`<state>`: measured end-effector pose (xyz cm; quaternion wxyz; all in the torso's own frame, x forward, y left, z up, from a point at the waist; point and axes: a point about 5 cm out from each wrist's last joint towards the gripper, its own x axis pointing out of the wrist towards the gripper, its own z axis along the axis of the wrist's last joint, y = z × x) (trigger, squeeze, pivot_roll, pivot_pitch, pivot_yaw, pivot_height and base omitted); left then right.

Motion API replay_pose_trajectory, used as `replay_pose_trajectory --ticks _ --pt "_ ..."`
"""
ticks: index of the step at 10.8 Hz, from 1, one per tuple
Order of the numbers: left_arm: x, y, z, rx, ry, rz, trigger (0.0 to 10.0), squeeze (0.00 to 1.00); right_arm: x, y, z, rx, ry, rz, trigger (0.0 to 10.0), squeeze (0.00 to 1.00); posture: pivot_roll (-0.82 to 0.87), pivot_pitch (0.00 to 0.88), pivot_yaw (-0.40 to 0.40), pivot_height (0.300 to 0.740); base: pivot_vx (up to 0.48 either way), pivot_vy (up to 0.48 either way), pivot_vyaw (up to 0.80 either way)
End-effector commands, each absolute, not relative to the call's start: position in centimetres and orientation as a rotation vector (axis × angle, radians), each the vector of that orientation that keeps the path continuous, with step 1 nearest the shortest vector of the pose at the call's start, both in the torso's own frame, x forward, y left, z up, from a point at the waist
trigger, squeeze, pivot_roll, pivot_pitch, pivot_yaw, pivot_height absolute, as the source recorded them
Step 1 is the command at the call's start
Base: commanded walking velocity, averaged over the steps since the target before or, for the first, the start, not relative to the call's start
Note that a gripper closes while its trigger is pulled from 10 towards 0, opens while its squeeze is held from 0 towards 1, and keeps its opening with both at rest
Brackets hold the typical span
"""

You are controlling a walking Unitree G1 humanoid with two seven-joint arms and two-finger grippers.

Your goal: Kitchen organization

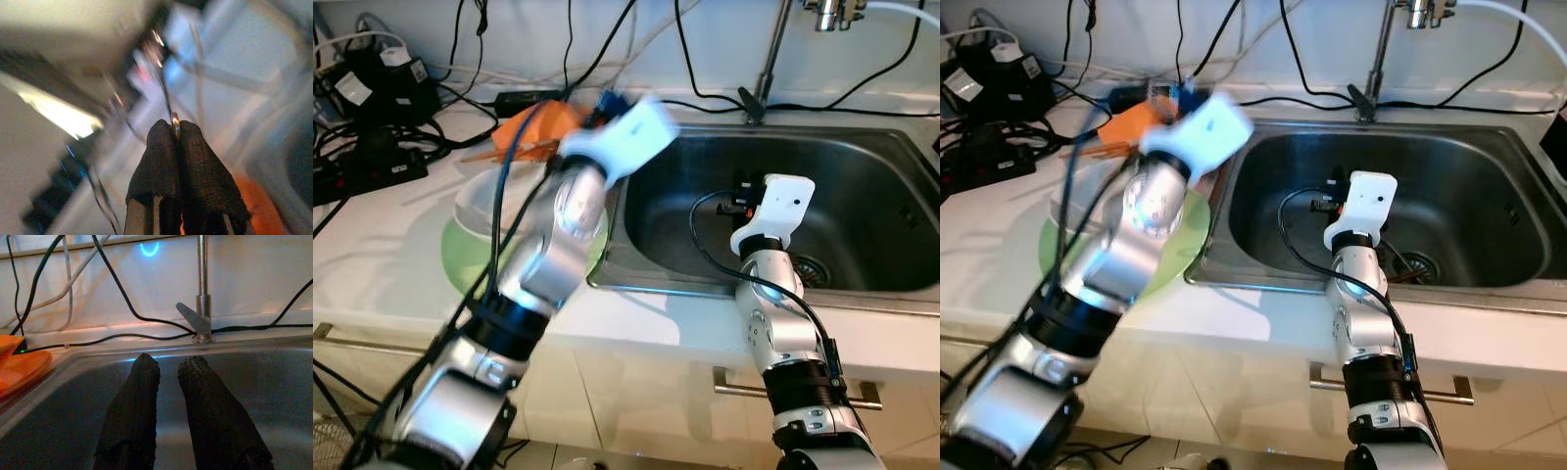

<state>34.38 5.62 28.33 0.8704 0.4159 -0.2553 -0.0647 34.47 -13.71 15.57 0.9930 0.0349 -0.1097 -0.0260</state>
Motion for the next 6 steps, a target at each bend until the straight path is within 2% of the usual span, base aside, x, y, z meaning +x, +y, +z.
replay_pose_trajectory --ticks 1,3,5,6 --pt "33.6 4.8 29.9 0.825 -0.636 -0.143 10.0 0.0 34.6 -13.8 15.6 0.065 -0.217 -0.055 10.0 0.0 0.04 0.0 0.065 0.74 0.0 0.0 0.0" --pt "32.5 3.9 30.6 0.503 -0.691 -0.258 10.0 0.0 34.6 -14.0 15.7 0.059 -0.222 -0.063 10.0 0.0 0.04 0.0 0.072 0.74 0.0 0.0 0.0" --pt "33.4 3.6 30.0 0.311 -0.663 -0.364 10.0 0.0 34.8 -14.9 16.1 0.043 -0.233 -0.072 10.0 0.0 0.03 0.0 0.074 0.74 0.0 0.0 0.0" --pt "32.9 3.3 30.5 0.162 -0.646 -0.416 10.0 0.0 34.9 -15.5 16.5 0.039 -0.246 -0.081 10.0 0.0 0.03 0.0 0.077 0.74 0.0 0.0 0.0"
